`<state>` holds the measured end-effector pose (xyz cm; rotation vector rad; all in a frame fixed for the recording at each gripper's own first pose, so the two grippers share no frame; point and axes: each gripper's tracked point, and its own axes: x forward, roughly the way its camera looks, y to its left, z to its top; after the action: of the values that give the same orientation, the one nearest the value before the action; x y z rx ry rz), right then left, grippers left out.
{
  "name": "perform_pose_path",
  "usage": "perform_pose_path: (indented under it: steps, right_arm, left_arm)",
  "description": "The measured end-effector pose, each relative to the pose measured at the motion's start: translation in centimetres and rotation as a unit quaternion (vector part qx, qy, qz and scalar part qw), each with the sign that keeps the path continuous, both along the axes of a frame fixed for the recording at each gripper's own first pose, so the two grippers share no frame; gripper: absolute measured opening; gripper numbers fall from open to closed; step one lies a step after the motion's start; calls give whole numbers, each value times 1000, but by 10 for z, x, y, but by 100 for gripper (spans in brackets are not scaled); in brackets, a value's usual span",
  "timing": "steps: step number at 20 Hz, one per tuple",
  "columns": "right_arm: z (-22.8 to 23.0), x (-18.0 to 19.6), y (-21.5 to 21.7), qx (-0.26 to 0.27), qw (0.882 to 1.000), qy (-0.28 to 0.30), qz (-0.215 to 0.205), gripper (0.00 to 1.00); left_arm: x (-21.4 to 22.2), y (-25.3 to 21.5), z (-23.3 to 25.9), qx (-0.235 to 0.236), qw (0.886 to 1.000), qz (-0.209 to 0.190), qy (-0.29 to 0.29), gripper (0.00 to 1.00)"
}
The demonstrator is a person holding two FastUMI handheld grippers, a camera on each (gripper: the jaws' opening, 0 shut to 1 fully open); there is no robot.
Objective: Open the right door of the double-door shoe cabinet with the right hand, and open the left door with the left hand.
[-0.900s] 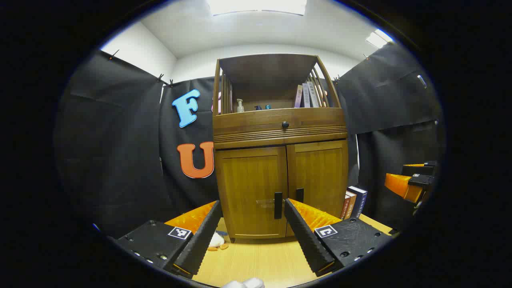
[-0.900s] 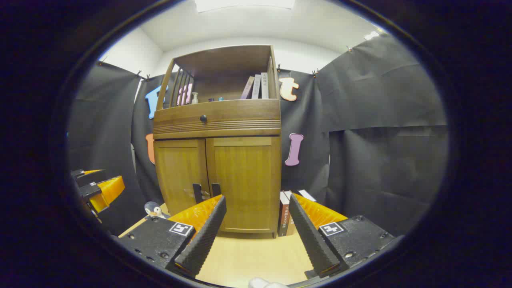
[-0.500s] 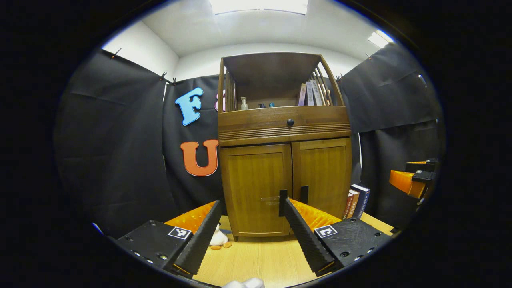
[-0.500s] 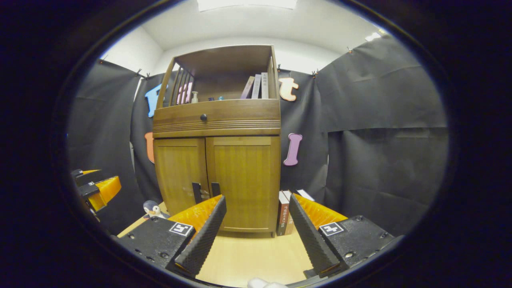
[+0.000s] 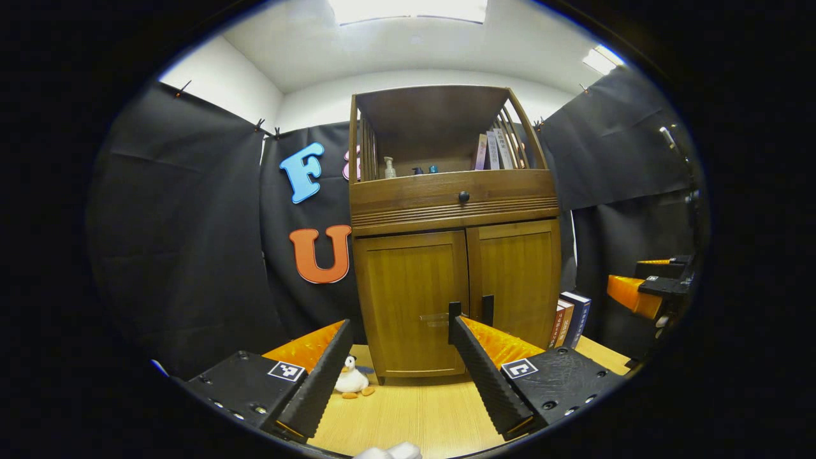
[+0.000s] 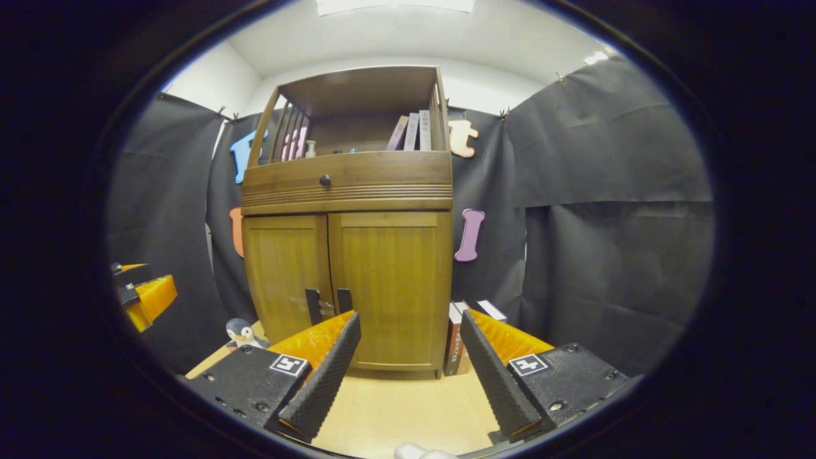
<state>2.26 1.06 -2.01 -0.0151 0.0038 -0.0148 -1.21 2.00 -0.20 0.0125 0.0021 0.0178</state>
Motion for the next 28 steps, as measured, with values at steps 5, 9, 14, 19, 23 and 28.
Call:
perform_pose_path:
  steps: [5,9,14,19,23,28]
  right_arm:
    - [-12,46,17,3,1000,4,17,100]
    - [-23,96,35,1,1000,10,23,100]
    - [-31,161,69,7,999,18,46,100]
    - [-53,222,100,2,998,35,60,100]
    - [-76,254,120,-3,996,60,67,100]
    - [-94,277,132,-10,995,77,61,96]
  left_arm:
    - [-9,2,1,9,1000,16,3,96]
    - [-17,0,5,14,999,31,3,96]
    - [-20,0,6,10,999,51,10,96]
    - [-22,7,0,9,997,77,24,96]
    - [-19,14,-11,2,995,95,39,96]
    - [-15,20,-13,4,993,107,44,96]
